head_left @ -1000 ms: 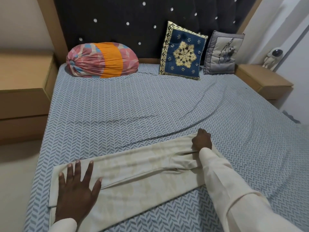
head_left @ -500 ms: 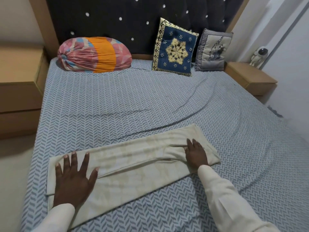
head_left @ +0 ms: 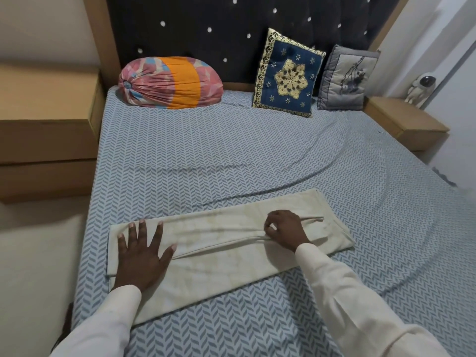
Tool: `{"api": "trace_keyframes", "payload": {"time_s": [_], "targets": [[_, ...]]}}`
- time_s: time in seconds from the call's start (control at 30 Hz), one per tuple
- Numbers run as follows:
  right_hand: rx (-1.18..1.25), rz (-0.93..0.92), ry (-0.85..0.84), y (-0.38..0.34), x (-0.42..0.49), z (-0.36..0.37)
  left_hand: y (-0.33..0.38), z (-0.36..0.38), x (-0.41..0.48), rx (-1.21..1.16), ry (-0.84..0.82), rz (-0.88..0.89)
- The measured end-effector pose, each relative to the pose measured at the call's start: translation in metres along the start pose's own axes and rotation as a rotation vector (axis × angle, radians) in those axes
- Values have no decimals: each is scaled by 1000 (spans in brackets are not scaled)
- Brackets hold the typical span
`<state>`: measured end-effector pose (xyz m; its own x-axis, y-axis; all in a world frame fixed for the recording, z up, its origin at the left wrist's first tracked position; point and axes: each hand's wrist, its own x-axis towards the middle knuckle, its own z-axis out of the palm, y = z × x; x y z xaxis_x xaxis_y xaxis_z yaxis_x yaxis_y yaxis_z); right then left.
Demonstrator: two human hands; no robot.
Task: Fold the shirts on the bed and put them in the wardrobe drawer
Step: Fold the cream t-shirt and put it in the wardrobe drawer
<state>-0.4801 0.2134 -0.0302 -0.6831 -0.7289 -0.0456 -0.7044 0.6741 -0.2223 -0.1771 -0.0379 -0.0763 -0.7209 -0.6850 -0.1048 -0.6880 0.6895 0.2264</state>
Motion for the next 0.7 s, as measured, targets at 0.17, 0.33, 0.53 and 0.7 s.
{"api": "trace_keyframes", "payload": {"time_s": [0.17,0.33,0.53,0.7], "targets": [[-161,155,68,-24,2,3,0,0,0,-9,-12,-3],[-131,-27,57,-69,19,19,1,1,2,4,-15,-9],[-121,184,91,-26,15,27,1,0,1,40,-26,-19],[-182,156,298,38,-17,28,1,0,-2,38,-37,5]]}}
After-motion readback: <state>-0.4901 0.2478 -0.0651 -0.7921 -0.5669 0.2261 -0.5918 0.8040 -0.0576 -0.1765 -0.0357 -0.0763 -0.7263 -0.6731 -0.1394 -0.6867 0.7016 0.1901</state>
